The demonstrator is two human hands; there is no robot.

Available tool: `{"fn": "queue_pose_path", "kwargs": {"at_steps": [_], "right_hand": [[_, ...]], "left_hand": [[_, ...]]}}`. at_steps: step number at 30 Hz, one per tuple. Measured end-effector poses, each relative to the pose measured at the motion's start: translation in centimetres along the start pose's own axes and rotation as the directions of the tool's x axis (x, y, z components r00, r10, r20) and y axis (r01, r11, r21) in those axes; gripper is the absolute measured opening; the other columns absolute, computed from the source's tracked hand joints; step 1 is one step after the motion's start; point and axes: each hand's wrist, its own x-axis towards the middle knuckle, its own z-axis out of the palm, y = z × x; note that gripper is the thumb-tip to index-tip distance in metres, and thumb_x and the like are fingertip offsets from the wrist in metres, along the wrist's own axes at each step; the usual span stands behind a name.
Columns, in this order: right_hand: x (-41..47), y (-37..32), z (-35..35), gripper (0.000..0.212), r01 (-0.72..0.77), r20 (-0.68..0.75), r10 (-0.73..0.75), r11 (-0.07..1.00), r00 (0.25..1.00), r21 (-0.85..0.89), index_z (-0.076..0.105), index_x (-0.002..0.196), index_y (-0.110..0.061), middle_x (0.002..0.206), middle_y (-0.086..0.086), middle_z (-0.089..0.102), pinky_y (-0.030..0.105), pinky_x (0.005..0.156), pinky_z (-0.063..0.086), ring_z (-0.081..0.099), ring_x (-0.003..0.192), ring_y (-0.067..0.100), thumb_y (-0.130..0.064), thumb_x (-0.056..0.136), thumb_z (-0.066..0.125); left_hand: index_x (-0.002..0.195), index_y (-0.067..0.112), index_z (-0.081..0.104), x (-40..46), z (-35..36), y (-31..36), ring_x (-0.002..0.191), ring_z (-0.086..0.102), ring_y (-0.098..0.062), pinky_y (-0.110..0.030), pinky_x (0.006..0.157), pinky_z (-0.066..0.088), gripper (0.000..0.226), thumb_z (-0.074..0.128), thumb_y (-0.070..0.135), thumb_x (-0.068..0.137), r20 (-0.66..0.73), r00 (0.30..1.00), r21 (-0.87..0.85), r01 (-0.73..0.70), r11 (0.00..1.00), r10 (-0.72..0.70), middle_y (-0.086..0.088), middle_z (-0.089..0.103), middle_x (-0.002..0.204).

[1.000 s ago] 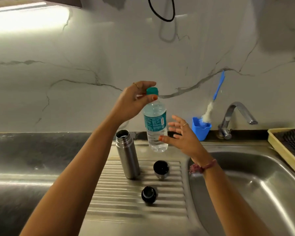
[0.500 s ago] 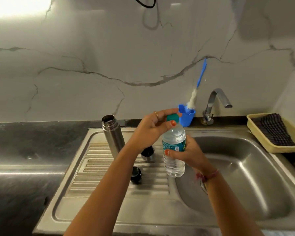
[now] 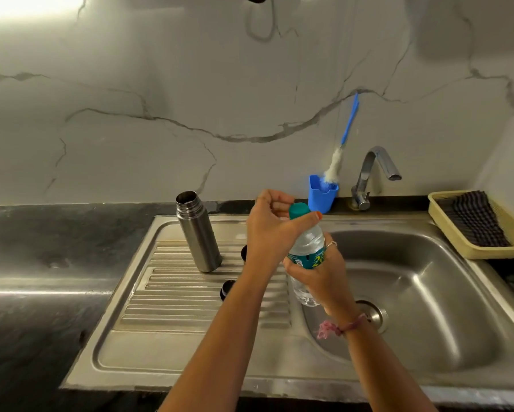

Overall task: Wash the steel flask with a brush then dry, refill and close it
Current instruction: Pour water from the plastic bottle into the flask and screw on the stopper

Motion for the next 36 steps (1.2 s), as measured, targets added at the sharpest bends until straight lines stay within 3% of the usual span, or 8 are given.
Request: {"fn": "queue_pose_path", "kwargs": {"at_steps": [6, 13, 16, 18, 23, 30, 33, 36], "right_hand": [[-1.1, -0.1, 0.5, 0.066, -0.038, 0.010, 0.038, 0.999, 0.999, -0.001, 0.049, 0.125, -0.012, 0.108, 0.001, 0.065, 0.022, 0.084, 0.054, 0.064, 0.098, 0.011, -0.014, 0.068, 0.084], [-1.6, 0.2, -0.3, 0.059, -0.049, 0.017, 0.048, 0.999, 0.999, 0.016, 0.051, 0.117, -0.015, 0.100, -0.002, 0.066, 0.010, 0.074, 0.050, 0.064, 0.088, 0.001, -0.007, 0.068, 0.083], [-1.8, 0.6, -0.3, 0.059, -0.050, 0.021, 0.050, 0.999, 0.999, 0.017, 0.052, 0.119, -0.014, 0.102, -0.003, 0.066, 0.009, 0.074, 0.050, 0.064, 0.089, 0.001, -0.009, 0.069, 0.083], [-2.0, 0.8, -0.2, 0.060, -0.053, 0.013, 0.053, 0.998, 0.999, 0.020, 0.052, 0.120, -0.013, 0.102, -0.003, 0.067, 0.010, 0.073, 0.050, 0.064, 0.089, 0.001, -0.010, 0.069, 0.083], [-2.1, 1.5, -0.4, 0.056, -0.062, -0.003, 0.062, 0.997, 0.998, 0.036, 0.052, 0.116, -0.012, 0.097, -0.004, 0.065, 0.008, 0.068, 0.048, 0.064, 0.081, -0.004, -0.004, 0.069, 0.082], [-1.8, 2.5, -1.5, 0.047, -0.051, -0.003, 0.051, 0.998, 0.999, 0.047, 0.059, 0.110, -0.009, 0.096, 0.009, 0.068, 0.026, 0.074, 0.055, 0.069, 0.084, 0.017, -0.006, 0.070, 0.083], [-1.6, 2.9, -1.9, 0.056, -0.074, -0.017, 0.075, 0.994, 0.997, 0.077, 0.059, 0.113, -0.006, 0.098, 0.009, 0.069, 0.033, 0.077, 0.056, 0.069, 0.087, 0.020, -0.019, 0.065, 0.084], [-1.5, 3.2, -2.2, 0.062, -0.087, -0.017, 0.089, 0.992, 0.996, 0.089, 0.058, 0.113, -0.004, 0.099, 0.011, 0.070, 0.038, 0.079, 0.057, 0.069, 0.089, 0.023, -0.028, 0.062, 0.084]], "left_hand": [[0.099, 0.034, 0.061, 0.4, 0.3, -0.1, 0.101, 0.061, -0.017, -0.024, 0.086, 0.052, 0.025, 0.064, 0.011, 0.092, 0.321, 0.943, 0.120, -0.130, 0.984, 0.086, -0.004, 0.060, 0.118], [0.122, 0.033, 0.057, -0.3, -1.6, -1.2, 0.117, 0.059, -0.007, -0.025, 0.105, 0.046, 0.036, 0.037, 0.018, 0.096, 0.537, 0.841, -0.057, -0.040, 0.998, 0.064, 0.016, 0.066, 0.121], [0.128, 0.037, 0.050, -0.5, -1.9, -1.4, 0.120, 0.057, -0.004, -0.018, 0.100, 0.045, 0.036, 0.036, 0.012, 0.106, 0.515, 0.855, -0.025, -0.049, 0.999, 0.054, 0.014, 0.063, 0.126], [0.132, 0.033, 0.047, -0.6, -1.7, -1.6, 0.119, 0.059, -0.012, -0.024, 0.101, 0.048, 0.036, 0.046, 0.012, 0.104, 0.470, 0.879, -0.036, -0.072, 0.997, 0.080, 0.002, 0.062, 0.130], [0.125, 0.010, 0.053, -1.2, -2.6, -1.7, 0.106, 0.068, -0.014, -0.020, 0.086, 0.054, 0.044, 0.071, 0.011, 0.085, 0.158, 0.984, -0.208, -0.046, 0.977, 0.080, -0.005, 0.070, 0.118], [0.109, 0.017, 0.068, -3.3, -6.8, -7.3, 0.083, 0.071, -0.016, -0.023, 0.079, 0.059, 0.048, 0.085, 0.034, 0.067, 0.179, 0.973, 0.285, 0.089, 0.954, -0.144, -0.003, 0.075, 0.094], [0.110, 0.020, 0.073, -4.5, -8.0, -10.7, 0.083, 0.069, -0.011, -0.022, 0.076, 0.055, 0.042, 0.087, 0.032, 0.072, 0.227, 0.958, 0.482, 0.046, 0.875, -0.175, 0.000, 0.073, 0.093], [0.117, 0.015, 0.071, -5.6, -8.9, -14.2, 0.092, 0.062, -0.016, -0.026, 0.088, 0.053, 0.046, 0.085, 0.031, 0.076, 0.301, 0.928, 0.694, -0.055, 0.718, -0.221, 0.000, 0.058, 0.106]]}}
